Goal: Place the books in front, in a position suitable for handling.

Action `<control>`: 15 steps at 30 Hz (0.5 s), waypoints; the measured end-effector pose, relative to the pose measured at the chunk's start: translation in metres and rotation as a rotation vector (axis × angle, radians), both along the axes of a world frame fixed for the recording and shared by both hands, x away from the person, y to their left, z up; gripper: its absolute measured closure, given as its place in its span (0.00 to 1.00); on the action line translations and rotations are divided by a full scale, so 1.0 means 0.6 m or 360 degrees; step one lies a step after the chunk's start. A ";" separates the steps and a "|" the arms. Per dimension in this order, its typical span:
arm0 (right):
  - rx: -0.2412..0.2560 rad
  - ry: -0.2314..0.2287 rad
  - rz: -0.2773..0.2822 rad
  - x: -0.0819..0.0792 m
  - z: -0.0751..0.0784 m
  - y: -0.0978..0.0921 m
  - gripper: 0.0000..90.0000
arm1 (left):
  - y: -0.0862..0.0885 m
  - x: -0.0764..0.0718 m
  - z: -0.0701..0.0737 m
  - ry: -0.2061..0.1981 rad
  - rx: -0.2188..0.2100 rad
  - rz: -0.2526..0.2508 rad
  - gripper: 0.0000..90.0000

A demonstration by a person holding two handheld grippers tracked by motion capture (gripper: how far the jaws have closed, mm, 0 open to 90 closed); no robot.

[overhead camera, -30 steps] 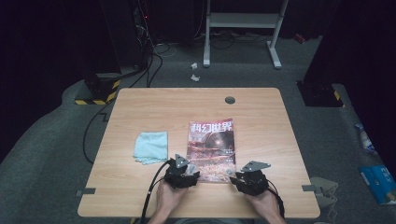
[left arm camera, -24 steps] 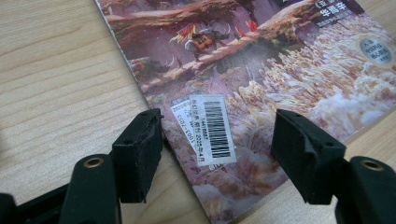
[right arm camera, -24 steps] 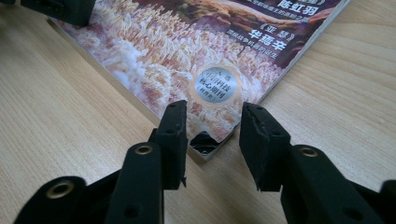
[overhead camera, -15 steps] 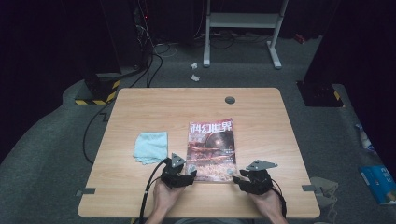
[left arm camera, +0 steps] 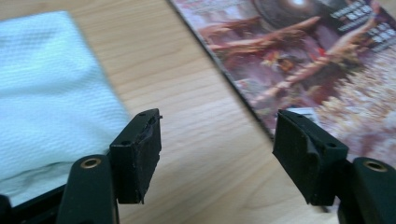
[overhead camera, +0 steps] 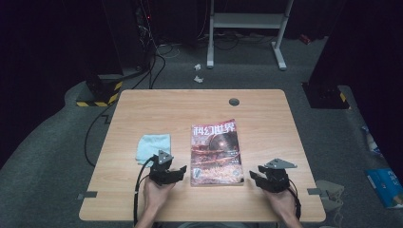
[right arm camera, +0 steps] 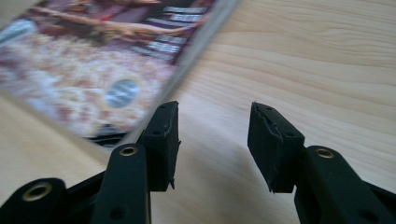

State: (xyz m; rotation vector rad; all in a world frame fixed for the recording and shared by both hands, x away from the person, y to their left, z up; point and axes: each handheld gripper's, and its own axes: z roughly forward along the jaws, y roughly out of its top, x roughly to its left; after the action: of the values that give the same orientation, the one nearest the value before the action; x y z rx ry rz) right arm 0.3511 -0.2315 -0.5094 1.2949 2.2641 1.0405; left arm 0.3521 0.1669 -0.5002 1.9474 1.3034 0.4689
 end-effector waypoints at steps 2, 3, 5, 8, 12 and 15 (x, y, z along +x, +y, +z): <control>-0.0013 -0.0016 -0.0024 0.002 -0.002 -0.007 0.59 | 0.008 0.002 0.002 -0.0007 0.0005 0.0023 0.35; -0.0019 -0.0030 -0.0058 0.004 -0.004 -0.015 0.59 | 0.013 0.002 0.003 -0.0008 0.0002 0.0039 0.35; -0.0027 -0.0055 -0.0126 0.007 -0.008 -0.033 0.58 | 0.031 0.006 0.004 -0.0009 0.0017 0.0093 0.35; -0.0050 -0.0091 -0.0187 0.010 -0.013 -0.048 0.55 | 0.050 0.012 0.005 -0.0003 0.0036 0.0145 0.35; -0.0088 -0.0107 -0.0258 0.015 -0.021 -0.066 0.54 | 0.071 0.025 0.009 0.0009 0.0071 0.0202 0.34; -0.0088 -0.0120 -0.0291 0.015 -0.028 -0.074 0.52 | 0.082 0.038 0.008 0.0033 0.0114 0.0228 0.33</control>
State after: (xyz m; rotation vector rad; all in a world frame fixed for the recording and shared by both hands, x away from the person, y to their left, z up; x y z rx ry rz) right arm 0.3600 -0.2758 -0.5262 1.3855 2.0604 0.9398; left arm 0.3750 0.2162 -0.4954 1.9295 1.4640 0.5739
